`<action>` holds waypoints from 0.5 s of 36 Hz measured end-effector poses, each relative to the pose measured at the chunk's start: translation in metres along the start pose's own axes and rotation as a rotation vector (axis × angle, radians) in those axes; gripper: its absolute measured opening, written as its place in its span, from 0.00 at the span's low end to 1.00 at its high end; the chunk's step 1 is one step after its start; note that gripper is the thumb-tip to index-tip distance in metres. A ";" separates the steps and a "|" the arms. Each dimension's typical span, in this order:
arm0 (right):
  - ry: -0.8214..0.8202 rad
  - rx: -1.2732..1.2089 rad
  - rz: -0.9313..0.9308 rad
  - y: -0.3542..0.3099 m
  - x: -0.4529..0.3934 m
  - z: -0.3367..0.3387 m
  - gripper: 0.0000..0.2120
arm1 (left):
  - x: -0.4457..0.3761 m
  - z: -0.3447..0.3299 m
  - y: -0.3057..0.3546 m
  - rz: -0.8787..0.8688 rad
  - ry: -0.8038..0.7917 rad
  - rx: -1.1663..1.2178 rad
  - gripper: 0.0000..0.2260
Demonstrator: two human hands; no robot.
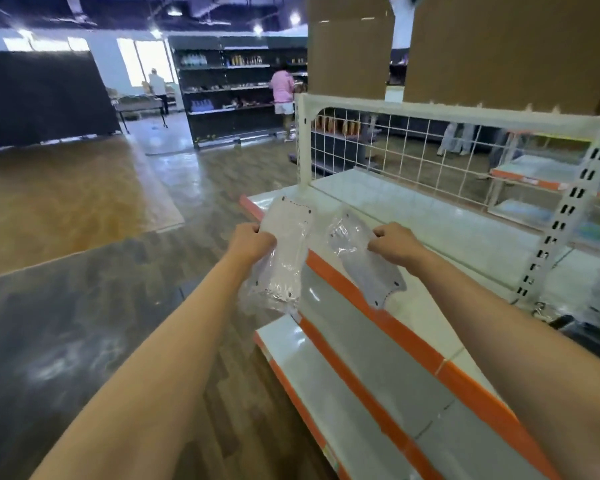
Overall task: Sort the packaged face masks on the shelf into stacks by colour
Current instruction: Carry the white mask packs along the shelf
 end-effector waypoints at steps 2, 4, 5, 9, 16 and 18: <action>0.019 -0.005 -0.010 -0.007 -0.010 -0.004 0.14 | -0.019 0.004 -0.001 -0.001 -0.016 0.012 0.06; 0.034 0.012 -0.015 -0.012 -0.017 -0.009 0.09 | -0.035 0.002 -0.002 -0.008 -0.046 0.025 0.05; 0.039 0.009 -0.023 -0.012 -0.018 -0.012 0.07 | -0.042 -0.002 -0.002 -0.020 -0.071 0.025 0.06; 0.035 0.060 -0.083 0.002 -0.020 -0.017 0.14 | -0.066 -0.030 -0.007 -0.044 -0.184 0.003 0.08; 0.116 0.113 -0.233 0.041 -0.039 0.017 0.15 | -0.101 -0.089 0.002 -0.093 -0.303 -0.101 0.05; 0.130 0.088 -0.278 0.051 -0.044 0.027 0.11 | -0.110 -0.104 0.007 -0.086 -0.322 -0.118 0.10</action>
Point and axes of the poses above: each hand's wrist, its own x-axis away from the middle knuckle, its own z-axis out of the back of the hand, y = z × x, the point moved 5 cm from there along -x, towards the middle knuckle, and after that the axes turned 8 degrees about x, right-handed, at the moved point
